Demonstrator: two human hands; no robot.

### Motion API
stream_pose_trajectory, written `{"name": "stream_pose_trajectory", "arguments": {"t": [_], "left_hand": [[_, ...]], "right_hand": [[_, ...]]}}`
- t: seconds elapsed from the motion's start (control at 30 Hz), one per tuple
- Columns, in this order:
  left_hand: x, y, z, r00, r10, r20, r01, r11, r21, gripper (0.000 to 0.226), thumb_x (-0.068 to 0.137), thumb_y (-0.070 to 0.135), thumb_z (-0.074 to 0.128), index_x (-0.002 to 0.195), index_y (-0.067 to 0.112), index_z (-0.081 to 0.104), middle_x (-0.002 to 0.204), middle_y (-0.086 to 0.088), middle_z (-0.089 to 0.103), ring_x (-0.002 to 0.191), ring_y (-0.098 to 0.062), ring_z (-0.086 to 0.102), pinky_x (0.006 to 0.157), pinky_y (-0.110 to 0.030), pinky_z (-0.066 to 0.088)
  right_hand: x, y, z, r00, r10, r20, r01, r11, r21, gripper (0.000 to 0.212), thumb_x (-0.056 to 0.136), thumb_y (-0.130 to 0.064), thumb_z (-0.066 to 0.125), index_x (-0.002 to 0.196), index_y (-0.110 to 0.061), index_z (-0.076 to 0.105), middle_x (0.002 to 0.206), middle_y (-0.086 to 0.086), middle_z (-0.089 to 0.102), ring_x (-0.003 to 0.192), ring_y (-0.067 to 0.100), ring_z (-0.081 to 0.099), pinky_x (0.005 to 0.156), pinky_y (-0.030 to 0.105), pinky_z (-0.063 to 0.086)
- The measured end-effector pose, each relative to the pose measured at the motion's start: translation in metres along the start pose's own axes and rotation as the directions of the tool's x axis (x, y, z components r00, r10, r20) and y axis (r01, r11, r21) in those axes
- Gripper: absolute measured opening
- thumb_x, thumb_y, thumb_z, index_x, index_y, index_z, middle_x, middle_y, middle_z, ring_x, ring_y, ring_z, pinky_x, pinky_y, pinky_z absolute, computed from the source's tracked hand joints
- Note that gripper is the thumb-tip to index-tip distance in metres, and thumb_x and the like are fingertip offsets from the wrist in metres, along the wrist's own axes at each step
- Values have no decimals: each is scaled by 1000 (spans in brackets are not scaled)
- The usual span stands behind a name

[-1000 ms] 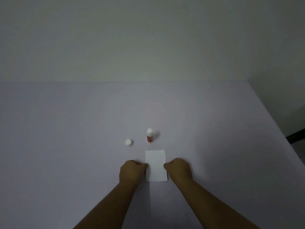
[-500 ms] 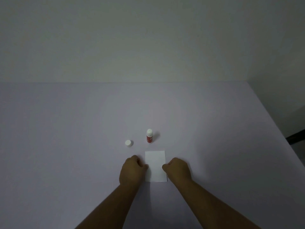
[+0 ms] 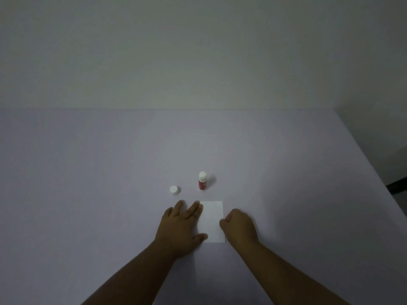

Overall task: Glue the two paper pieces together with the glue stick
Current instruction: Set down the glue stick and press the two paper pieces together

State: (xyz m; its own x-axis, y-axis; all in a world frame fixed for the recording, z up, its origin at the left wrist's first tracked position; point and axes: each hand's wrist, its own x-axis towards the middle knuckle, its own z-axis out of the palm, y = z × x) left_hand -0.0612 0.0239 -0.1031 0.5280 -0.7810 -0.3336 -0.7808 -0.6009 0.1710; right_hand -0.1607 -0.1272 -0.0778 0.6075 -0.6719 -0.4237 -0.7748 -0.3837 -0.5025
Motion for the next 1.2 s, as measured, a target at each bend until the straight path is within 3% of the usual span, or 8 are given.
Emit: {"name": "stream_pose_trajectory", "arguments": {"t": [0.07, 0.13, 0.2, 0.37, 0.57, 0.77, 0.97, 1.2], "left_hand": [[2, -2, 0, 1000, 2, 14, -2, 1000, -5, 86, 77, 75, 27, 149, 32, 6, 160, 12, 7, 146, -29, 5, 115, -47, 12], [2, -3, 2, 1000, 0, 17, 1, 1000, -21, 87, 76, 77, 26, 149, 34, 5, 159, 15, 5, 146, -28, 4, 116, -47, 10], [2, -5, 3, 1000, 2, 21, -1, 999, -37, 86, 77, 77, 26, 148, 35, 4, 159, 16, 3, 147, -27, 2, 116, -47, 9], [2, -4, 1, 1000, -4, 28, 6, 998, -67, 87, 77, 76, 31, 148, 37, 2, 159, 18, 2, 147, -26, -1, 117, -47, 6], [1, -4, -1, 1000, 8, 11, -7, 996, -89, 85, 78, 75, 33, 148, 36, 4, 159, 18, 3, 147, -26, 0, 117, -47, 7], [5, -4, 4, 999, -6, 42, 9, 996, -92, 88, 76, 76, 31, 148, 37, -1, 159, 18, 1, 147, -27, -3, 117, -49, 5], [4, -5, 2, 999, 3, 40, 1, 996, -91, 87, 76, 75, 32, 148, 36, 3, 159, 18, 1, 146, -27, -2, 116, -50, 7], [4, -3, 1, 998, 6, 60, 0, 995, -101, 87, 78, 74, 34, 148, 36, 0, 159, 17, -1, 146, -27, -4, 117, -50, 4]], "right_hand": [[-8, 7, 6, 956, -271, -114, 260, 960, -107, 17, 80, -18, 60, 97, -14, 61, 102, 6, 64, 97, 23, 57, 82, 32, 47], [-21, 13, 12, 817, -575, -42, 551, 800, -236, 29, 81, -27, 61, 109, -18, 63, 111, 1, 67, 106, 22, 60, 90, 34, 49], [-26, 21, 17, 718, -687, 111, 658, 617, -432, 39, 85, -41, 49, 117, -23, 61, 121, -7, 65, 116, 18, 59, 98, 37, 46], [6, 14, 4, 791, -560, 248, 596, 612, -519, 59, 93, -48, 16, 145, -20, 20, 155, -3, 23, 145, 25, 7, 113, 48, -14], [-20, 28, 9, 679, -636, 366, 709, 439, -552, 48, 94, -45, 25, 135, -26, 44, 139, -12, 51, 134, 25, 40, 107, 47, 11], [25, 8, -9, 773, -563, 294, 614, 543, -573, 52, 96, -43, 12, 146, -29, 12, 156, -12, 15, 145, 26, -4, 115, 50, -9], [-21, 40, 2, 651, -645, 400, 739, 417, -530, 45, 92, -44, 32, 135, -32, 42, 138, -19, 50, 133, 24, 41, 106, 49, 16], [28, 25, -16, 775, -572, 271, 597, 521, -610, 51, 96, -43, 12, 146, -32, 10, 155, -14, 18, 145, 27, -2, 115, 50, -11]]}}
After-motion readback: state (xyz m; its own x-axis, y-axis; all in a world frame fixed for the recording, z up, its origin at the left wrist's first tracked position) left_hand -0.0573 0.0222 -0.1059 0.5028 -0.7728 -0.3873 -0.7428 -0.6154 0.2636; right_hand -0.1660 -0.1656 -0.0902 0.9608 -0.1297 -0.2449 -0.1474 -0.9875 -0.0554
